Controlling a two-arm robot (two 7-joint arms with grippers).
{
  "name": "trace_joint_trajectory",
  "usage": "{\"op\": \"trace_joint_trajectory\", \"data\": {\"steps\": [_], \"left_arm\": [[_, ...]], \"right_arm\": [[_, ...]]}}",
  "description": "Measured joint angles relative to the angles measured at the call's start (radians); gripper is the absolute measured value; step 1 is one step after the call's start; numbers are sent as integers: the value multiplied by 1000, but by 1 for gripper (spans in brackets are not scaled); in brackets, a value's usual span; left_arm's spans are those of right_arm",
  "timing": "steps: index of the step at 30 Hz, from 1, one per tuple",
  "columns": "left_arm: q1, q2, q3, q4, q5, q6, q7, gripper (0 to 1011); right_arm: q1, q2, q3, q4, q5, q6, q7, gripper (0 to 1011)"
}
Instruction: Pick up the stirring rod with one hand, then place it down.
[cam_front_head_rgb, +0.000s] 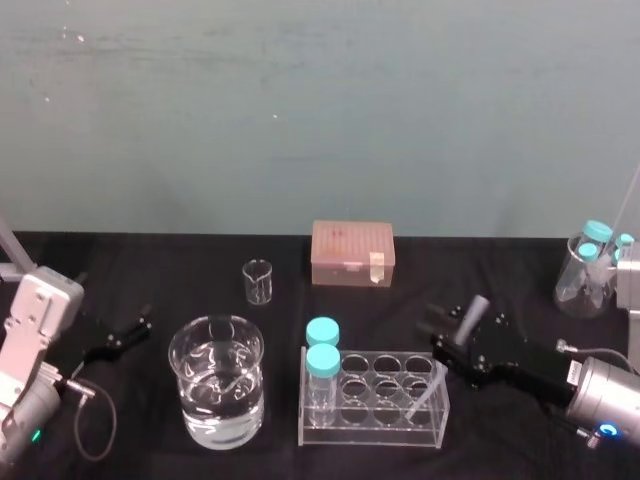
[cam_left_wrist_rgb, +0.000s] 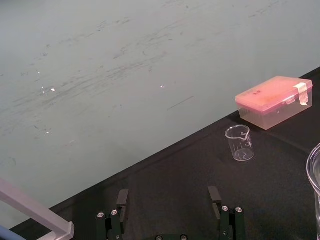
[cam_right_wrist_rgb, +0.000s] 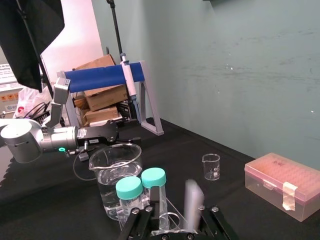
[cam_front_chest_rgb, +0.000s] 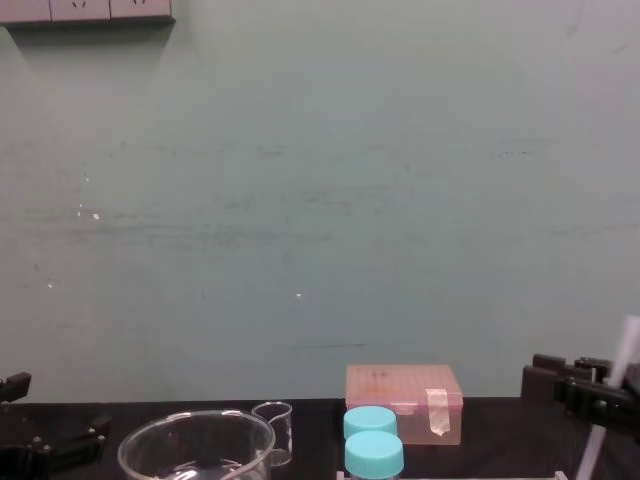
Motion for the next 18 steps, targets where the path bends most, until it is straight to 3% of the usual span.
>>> {"op": "trace_joint_trajectory", "data": {"steps": [3,7,18], "left_arm": [[0,0,0,0,0,0,0,1005],[0,0,0,0,0,0,0,1005],[0,0,0,0,0,0,0,1005]], "right_arm": [[0,0,0,0,0,0,0,411],[0,0,0,0,0,0,0,580],[0,0,1,-1,1,0,0,902]]}}
